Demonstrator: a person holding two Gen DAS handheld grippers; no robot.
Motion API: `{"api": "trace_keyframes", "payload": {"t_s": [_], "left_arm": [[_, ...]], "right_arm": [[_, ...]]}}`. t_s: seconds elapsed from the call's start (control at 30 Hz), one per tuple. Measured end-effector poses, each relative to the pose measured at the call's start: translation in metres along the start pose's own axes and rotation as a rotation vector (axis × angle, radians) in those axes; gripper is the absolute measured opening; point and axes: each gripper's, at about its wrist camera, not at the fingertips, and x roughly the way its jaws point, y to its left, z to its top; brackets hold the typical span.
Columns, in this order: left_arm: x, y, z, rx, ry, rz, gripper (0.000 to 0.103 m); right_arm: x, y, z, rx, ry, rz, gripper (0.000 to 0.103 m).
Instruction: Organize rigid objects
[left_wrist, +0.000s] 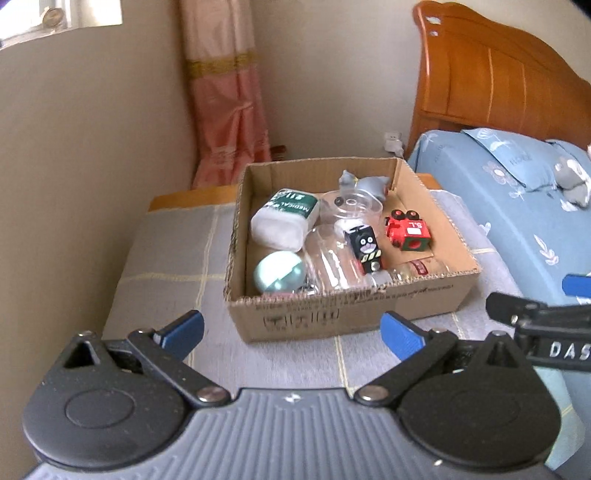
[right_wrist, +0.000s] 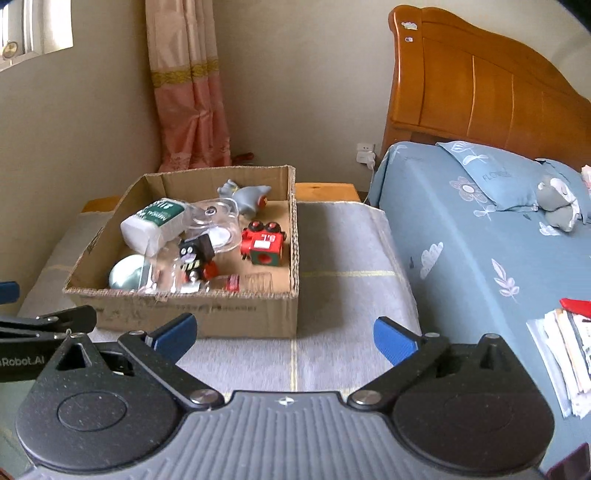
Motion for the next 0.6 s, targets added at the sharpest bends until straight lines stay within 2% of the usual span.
{"api": "trace_keyframes", "payload": {"t_s": [0.13, 0.27, 0.6], "left_arm": [[-0.012, -0.005, -0.006, 0.007, -0.015, 0.018, 0.102], [-0.020, -0.010, -0.007, 0.042, -0.039, 0.075, 0.102], [-0.027, -0.011, -0.008, 0.048, -0.047, 0.086, 0.102]], "right_arm": [[-0.009, 0.004, -0.005, -0.009, -0.010, -0.012, 0.103], [-0.014, 0.006, -0.005, -0.012, -0.023, -0.014, 0.103], [-0.018, 0.007, -0.006, -0.011, -0.031, -0.016, 0.103]]}}
